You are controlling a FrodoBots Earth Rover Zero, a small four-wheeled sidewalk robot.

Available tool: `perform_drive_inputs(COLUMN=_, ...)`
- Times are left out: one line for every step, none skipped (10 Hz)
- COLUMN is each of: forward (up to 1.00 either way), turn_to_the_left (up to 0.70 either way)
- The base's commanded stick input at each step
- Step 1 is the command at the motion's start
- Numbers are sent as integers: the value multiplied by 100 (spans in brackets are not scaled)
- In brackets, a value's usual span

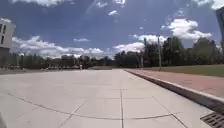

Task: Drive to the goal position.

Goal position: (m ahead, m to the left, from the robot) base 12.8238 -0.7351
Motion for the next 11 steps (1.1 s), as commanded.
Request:
perform_drive_inputs(forward=70, turn_to_the_left=0)
perform_drive_inputs(forward=70, turn_to_the_left=0)
perform_drive_inputs(forward=70, turn_to_the_left=0)
perform_drive_inputs(forward=70, turn_to_the_left=0)
perform_drive_inputs(forward=70, turn_to_the_left=0)
perform_drive_inputs(forward=70, turn_to_the_left=0)
perform_drive_inputs(forward=70, turn_to_the_left=0)
perform_drive_inputs(forward=70, turn_to_the_left=0)
perform_drive_inputs(forward=70, turn_to_the_left=0)
perform_drive_inputs(forward=70, turn_to_the_left=0)
perform_drive_inputs(forward=70, turn_to_the_left=0)
